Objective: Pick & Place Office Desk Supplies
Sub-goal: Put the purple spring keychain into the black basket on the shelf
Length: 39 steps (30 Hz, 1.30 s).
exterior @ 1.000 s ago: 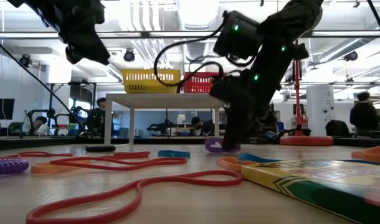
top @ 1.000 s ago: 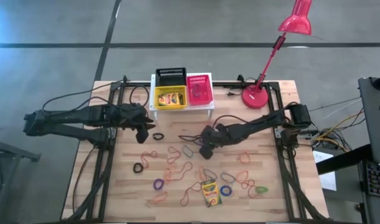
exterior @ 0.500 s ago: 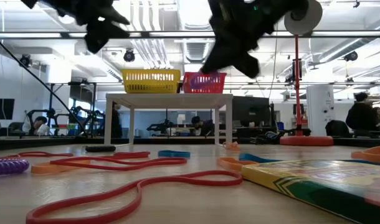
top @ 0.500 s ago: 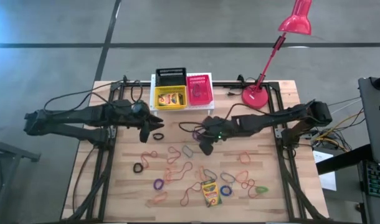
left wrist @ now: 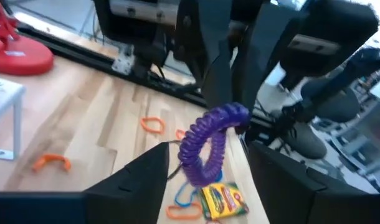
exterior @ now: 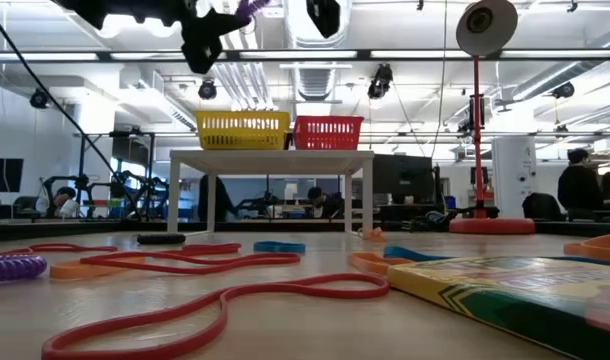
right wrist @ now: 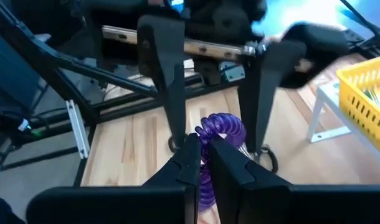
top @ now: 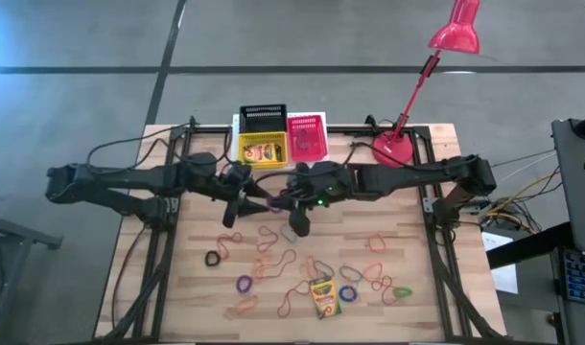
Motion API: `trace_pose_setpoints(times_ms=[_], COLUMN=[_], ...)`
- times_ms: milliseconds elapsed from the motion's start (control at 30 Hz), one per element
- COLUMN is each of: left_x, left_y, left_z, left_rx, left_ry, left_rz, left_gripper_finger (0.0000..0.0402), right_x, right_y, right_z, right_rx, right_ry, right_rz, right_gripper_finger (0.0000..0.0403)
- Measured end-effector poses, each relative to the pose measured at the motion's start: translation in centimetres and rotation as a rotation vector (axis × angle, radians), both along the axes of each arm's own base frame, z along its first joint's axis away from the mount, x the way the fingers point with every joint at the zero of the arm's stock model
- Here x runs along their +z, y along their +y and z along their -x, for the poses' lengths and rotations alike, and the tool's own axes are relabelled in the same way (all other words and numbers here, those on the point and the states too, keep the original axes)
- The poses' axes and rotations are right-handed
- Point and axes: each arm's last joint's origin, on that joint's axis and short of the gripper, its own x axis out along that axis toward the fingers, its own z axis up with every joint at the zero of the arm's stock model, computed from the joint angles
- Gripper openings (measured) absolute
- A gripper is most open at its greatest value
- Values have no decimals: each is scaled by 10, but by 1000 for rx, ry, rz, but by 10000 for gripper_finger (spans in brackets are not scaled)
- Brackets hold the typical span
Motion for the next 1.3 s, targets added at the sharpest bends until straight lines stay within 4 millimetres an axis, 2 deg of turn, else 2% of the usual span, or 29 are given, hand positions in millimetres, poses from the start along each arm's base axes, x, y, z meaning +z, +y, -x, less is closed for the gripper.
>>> trace_pose_setpoints(times_ms=[67,167,400,533,700,833,933,1033,1167,1300], left_x=[-1,1,2,3,23,56,78,89,89,79], left_y=[0,0,0,0,0,8,28,63,123,181], left_z=[0,1,1,1,2,8,10,5,-3,-7], left_rx=[-18,-21,-27,-28,-21,81,209,338,475,575], left_ry=[1,-12,-26,-20,41,133,219,305,418,524], left_rz=[-11,-25,-51,-53,-62,-145,-211,-206,-195,-196], left_gripper_finger=[229,204,86,21,18,20,19,19,20,21], right_x=[2,3,2,2,18,37,46,55,59,59], right_y=[0,0,0,-2,-10,-16,-18,-18,-13,-4], right_z=[-2,-3,-2,-1,11,28,38,47,52,53], right_rx=[14,21,19,22,18,-12,-94,-210,-323,-343], right_ry=[2,-2,7,13,100,197,254,253,234,230], right_rz=[10,11,8,5,-60,-46,1,61,96,91], right_gripper_finger=[18,18,22,42,94,136,154,160,157,147])
